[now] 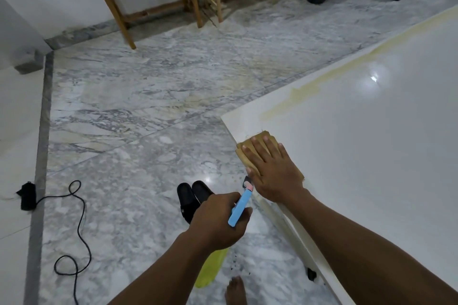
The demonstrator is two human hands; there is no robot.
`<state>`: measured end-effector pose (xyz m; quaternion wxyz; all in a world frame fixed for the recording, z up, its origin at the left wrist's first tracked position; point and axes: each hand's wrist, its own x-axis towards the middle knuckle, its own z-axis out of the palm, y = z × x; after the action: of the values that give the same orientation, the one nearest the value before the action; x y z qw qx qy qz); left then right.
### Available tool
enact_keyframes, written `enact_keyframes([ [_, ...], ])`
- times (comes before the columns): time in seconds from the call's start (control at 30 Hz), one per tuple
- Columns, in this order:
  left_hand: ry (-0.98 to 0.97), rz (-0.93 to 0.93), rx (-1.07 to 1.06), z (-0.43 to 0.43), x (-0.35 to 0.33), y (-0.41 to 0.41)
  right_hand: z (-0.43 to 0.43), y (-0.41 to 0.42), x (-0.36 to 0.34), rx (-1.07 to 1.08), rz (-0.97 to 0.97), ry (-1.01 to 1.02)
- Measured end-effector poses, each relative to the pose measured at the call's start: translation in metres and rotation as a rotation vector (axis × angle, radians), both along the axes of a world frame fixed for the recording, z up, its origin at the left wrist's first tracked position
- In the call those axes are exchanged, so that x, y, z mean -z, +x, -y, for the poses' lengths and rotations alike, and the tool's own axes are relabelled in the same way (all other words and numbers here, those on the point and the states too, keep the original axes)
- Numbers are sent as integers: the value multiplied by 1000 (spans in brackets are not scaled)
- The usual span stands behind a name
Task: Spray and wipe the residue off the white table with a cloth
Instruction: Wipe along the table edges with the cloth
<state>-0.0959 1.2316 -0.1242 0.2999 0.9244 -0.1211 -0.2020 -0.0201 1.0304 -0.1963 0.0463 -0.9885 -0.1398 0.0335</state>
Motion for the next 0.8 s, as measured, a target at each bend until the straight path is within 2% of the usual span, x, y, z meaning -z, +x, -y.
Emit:
enact_keyframes([
  [0.33,2,63,101,51,-3,-133,69,-178,-5,35,-17,38],
  [0.6,7,66,164,115,-4,-263,139,-359,-10,56,-5,41],
  [0.8,4,63,191,153,-15,-321,163,-454,-3,108,71,101],
])
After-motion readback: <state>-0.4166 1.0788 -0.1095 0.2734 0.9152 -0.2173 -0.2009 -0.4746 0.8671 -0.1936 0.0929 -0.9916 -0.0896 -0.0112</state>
